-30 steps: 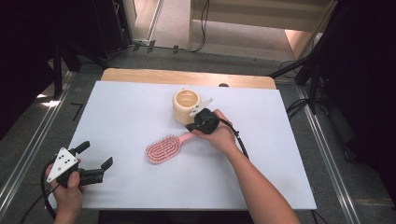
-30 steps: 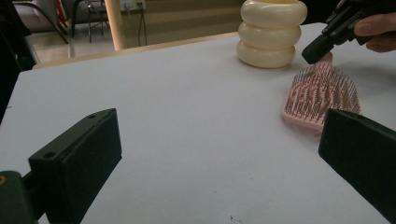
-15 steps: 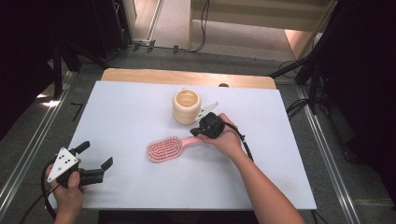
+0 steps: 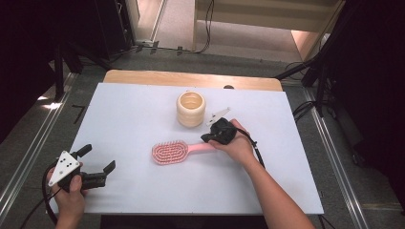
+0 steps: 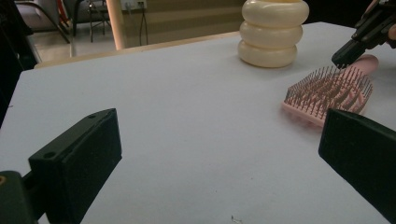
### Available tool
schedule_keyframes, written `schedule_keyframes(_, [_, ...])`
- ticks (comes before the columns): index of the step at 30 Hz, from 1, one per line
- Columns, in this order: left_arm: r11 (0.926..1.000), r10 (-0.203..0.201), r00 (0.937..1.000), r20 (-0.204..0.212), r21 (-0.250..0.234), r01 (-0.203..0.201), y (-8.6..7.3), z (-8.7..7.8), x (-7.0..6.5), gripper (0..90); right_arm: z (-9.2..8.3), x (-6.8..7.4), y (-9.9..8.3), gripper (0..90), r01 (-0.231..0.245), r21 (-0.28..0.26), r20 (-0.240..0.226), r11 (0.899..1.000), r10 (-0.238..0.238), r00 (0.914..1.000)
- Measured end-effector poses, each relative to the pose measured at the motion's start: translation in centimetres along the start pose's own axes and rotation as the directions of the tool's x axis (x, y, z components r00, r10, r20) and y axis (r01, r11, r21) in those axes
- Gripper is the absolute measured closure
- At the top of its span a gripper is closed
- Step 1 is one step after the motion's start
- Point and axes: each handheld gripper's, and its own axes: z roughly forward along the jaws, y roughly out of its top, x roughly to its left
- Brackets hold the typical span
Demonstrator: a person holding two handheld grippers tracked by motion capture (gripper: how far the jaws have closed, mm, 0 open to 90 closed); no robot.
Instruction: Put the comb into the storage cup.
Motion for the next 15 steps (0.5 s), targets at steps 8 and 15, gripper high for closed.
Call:
schedule_keyframes(8, [1.0000,0.001,1.0000,-0.001,0.002,-0.001,0.0,0.0,0.0,0.0,-0.2,0.3,-0.7,87.8,-0.004,-0.005,-0.008,1.000,0.003,1.0000])
schedule_keyframes(15, [1.0000,-0.001,1.0000,0.002,-0.003,0.001,0.0,0.0,-0.1,0.0,-0.6,1.0,-1.3,87.8,0.002,-0.002,-0.018,1.000,-0.002,0.9998])
